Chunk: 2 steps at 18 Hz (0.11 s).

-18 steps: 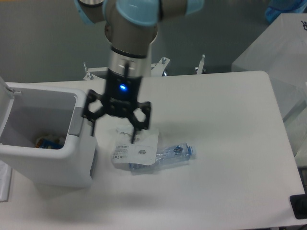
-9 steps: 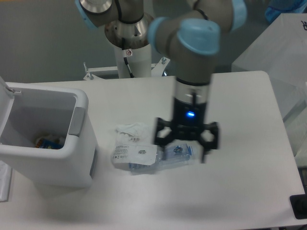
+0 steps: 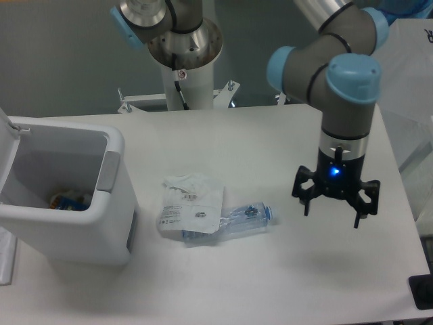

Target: Open the trash can

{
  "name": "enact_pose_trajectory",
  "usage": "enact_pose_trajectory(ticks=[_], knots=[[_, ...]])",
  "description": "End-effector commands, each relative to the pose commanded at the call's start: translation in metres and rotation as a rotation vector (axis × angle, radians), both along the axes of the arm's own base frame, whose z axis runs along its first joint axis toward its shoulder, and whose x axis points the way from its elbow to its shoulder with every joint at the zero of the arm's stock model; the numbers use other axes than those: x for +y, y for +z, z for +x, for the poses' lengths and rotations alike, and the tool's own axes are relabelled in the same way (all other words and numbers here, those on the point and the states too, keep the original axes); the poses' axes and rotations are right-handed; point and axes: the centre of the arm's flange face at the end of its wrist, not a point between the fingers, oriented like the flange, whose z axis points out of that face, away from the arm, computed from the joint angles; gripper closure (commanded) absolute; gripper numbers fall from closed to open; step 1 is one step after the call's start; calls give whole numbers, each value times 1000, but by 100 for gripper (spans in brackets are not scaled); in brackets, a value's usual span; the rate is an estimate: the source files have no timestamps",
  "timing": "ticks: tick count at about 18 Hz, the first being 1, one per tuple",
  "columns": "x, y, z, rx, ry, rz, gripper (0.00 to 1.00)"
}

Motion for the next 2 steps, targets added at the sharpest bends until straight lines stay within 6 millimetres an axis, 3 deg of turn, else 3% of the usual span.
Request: enact_pose_trajectory(ticks=[2], knots=[[-6,-9,0,10,0,-58,0]])
